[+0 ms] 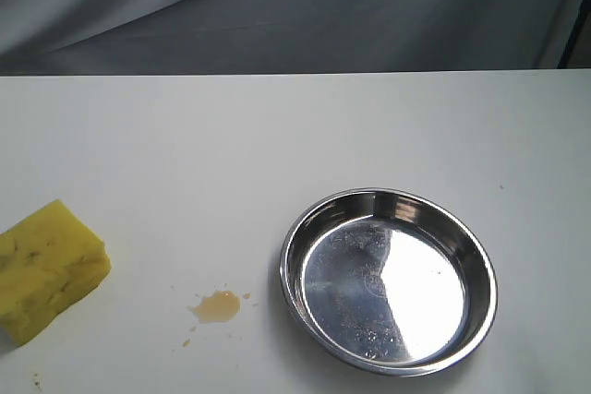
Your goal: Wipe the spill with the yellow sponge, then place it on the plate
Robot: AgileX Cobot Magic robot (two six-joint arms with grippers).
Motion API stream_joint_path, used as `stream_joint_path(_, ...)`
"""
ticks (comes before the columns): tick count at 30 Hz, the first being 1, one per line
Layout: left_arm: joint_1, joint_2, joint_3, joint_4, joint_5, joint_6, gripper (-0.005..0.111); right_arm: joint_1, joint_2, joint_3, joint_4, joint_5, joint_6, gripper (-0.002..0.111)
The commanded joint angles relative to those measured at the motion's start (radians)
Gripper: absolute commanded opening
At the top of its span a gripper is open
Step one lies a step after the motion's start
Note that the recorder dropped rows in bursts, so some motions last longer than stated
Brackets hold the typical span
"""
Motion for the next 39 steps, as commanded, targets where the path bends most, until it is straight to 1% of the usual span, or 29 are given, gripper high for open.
stream_joint_path(1, 0.002, -0.002, 0.005, 0.0, -0.003, -0.002, 0.0, -0.008, -0.003, 0.002, -0.018, -0.061, -0.009, 0.0)
stream_joint_path(6, 0.002, -0.002, 0.005, 0.0, -0.003, -0.002, 0.0, -0.008, -0.003, 0.002, -0.018, -0.089, -0.009, 0.0)
stream_joint_path(9, 0.002, -0.002, 0.005, 0.0, -0.003, -0.002, 0.0, -0.008, -0.003, 0.002, 0.009, -0.194, -0.009, 0.0)
stream_joint_path(11, 0.002, -0.002, 0.005, 0.0, -0.003, -0.002, 0.0, -0.008, -0.003, 0.002, 0.092, -0.279, -0.009, 0.0)
stream_joint_path(15, 0.002, -0.002, 0.005, 0.0, -0.003, -0.002, 0.0, -0.008, -0.003, 0.002, 0.361, -0.411, 0.005, 0.0)
stream_joint_path(18, 0.002, -0.002, 0.005, 0.0, -0.003, -0.002, 0.0, -0.008, -0.003, 0.002, 0.477, -0.5, 0.005, 0.0)
stream_joint_path(20, 0.002, -0.002, 0.005, 0.0, -0.003, -0.002, 0.0, -0.001, -0.003, -0.034, 0.481, -0.465, 0.005, 0.0)
stream_joint_path(21, 0.002, -0.002, 0.005, 0.0, -0.003, -0.002, 0.0, 0.004, -0.003, -0.075, 0.468, -0.411, 0.005, 0.0)
stream_joint_path(25, 0.002, -0.002, 0.005, 0.0, -0.003, -0.002, 0.0, 0.031, 0.027, -0.259, 0.329, -0.201, -0.02, 0.0)
stream_joint_path(28, 0.002, -0.002, 0.005, 0.0, -0.003, -0.002, 0.0, 0.043, 0.131, -0.387, 0.233, -0.044, -0.107, 0.0)
stream_joint_path(29, 0.002, -0.002, 0.005, 0.0, -0.003, -0.002, 0.0, 0.043, 0.183, -0.435, 0.223, 0.017, -0.157, 0.0)
stream_joint_path(31, 0.002, -0.002, 0.005, 0.0, -0.003, -0.002, 0.0, 0.043, 0.254, -0.49, 0.225, 0.082, -0.213, 0.0)
stream_joint_path(34, 0.002, -0.002, 0.005, 0.0, -0.003, -0.002, 0.0, 0.068, 0.377, -0.565, 0.273, 0.113, -0.296, 0.0)
stream_joint_path(39, 0.002, -0.002, 0.005, 0.0, -0.003, -0.002, 0.0, 0.167, 0.588, -0.648, 0.364, 0.113, -0.46, 0.0)
